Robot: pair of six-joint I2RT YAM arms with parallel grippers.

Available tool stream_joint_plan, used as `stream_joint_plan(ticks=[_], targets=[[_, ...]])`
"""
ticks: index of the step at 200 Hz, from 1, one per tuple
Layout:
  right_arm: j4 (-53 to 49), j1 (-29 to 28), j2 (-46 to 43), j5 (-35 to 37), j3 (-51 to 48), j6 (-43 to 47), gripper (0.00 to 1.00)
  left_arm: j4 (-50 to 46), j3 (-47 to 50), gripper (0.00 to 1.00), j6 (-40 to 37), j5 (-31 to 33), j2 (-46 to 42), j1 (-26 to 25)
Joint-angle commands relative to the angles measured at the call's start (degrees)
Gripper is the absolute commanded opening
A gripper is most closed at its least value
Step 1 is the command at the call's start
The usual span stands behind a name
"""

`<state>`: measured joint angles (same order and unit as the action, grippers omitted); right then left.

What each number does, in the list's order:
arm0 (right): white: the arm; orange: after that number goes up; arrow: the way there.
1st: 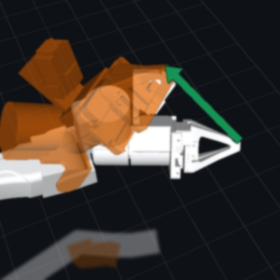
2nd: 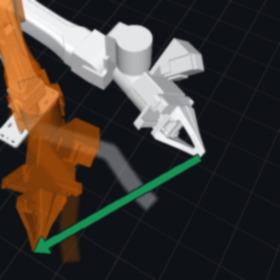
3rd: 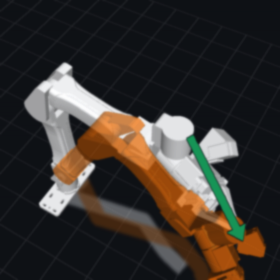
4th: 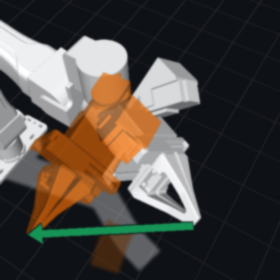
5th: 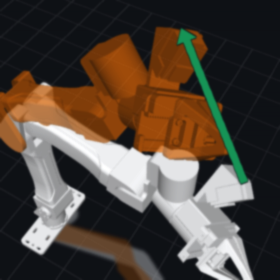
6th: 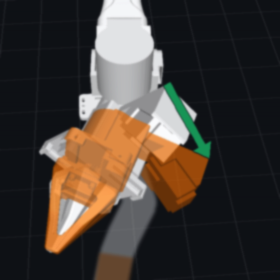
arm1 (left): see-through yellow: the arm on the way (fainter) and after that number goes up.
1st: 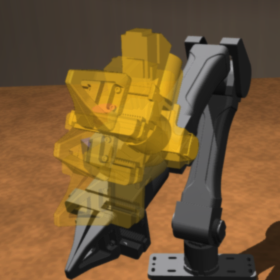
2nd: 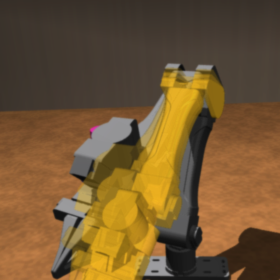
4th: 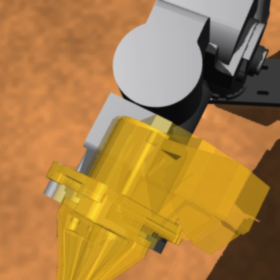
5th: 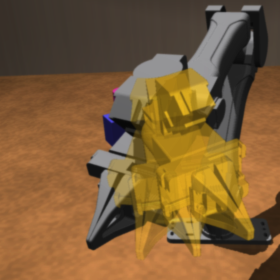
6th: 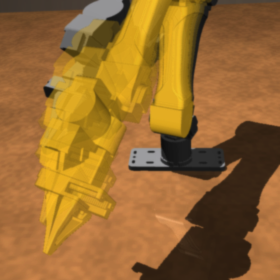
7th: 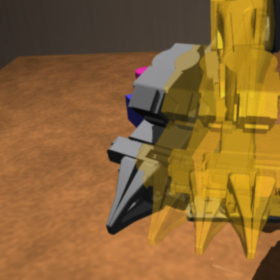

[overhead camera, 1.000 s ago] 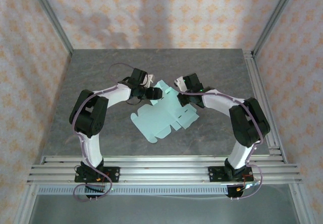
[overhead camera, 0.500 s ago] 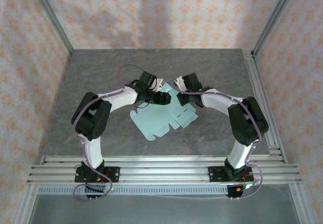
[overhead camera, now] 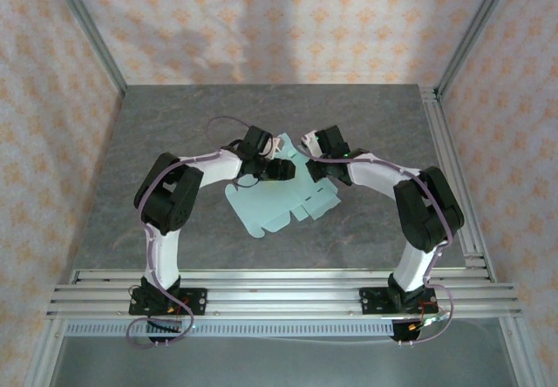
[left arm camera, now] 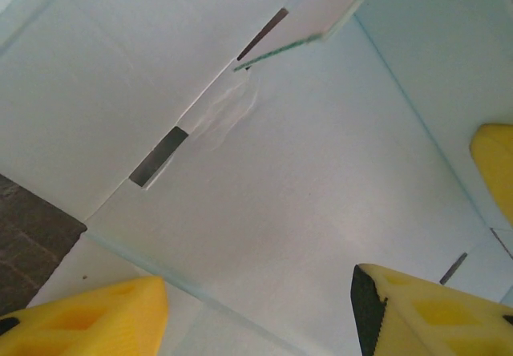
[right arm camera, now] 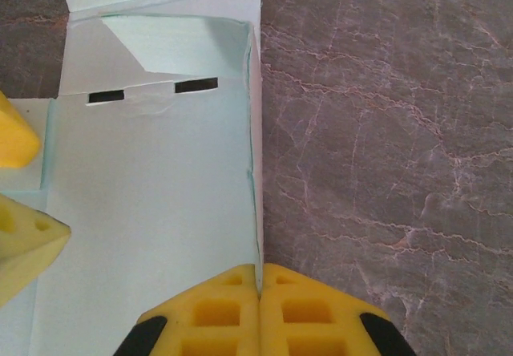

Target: Fold the paper box

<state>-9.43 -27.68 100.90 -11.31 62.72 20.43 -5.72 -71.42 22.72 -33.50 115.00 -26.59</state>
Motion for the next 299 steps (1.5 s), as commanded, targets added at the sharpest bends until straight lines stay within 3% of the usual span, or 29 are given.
stream_joint_plan(ticks=[1, 53, 124, 177, 213, 244, 265, 299], targets=[[0.4, -0.3, -0.1, 0.8, 1.3, 0.1, 0.0, -1.1, 3.1, 0.65, 1.2, 1.3, -0.8, -0.1], [0.2, -0.3, 0.2, 0.8, 1.6, 0.1, 0.0, -3.7, 1.2, 0.64, 0.1, 4.0, -8.8, 0.3], [-0.1, -0.3, 0.0, 1.3, 1.4, 0.7, 0.0, -1.0, 3.2, 0.64, 0.5, 3.4, -1.2, 0.9], [-0.7, -0.3, 0.3, 0.8, 2.0, -0.2, 0.0, 0.3, 3.7, 0.64, 1.0, 2.6, -0.5, 1.1], [-1.1, -0.3, -0.5, -1.9, 2.8, -2.1, 0.0, 2.4, 6.6, 0.66, 1.4, 3.8, -10.6, 1.1], [-5.5, -0.3, 2.1, 0.2, 5.8, -1.4, 0.0, -3.5, 8.8, 0.71, 0.0, 16.3, -22.9, 1.1], [-6.0, -0.3, 3.8, 2.2, 7.0, -2.9, 0.0, -8.6, 9.8, 0.73, -1.1, 20.3, -27.0, 1.2], [-6.6, -0.3, 5.9, 2.3, 8.8, -5.1, 0.01, -5.7, 18.4, 0.73, 1.6, 18.8, -31.2, 1.3]])
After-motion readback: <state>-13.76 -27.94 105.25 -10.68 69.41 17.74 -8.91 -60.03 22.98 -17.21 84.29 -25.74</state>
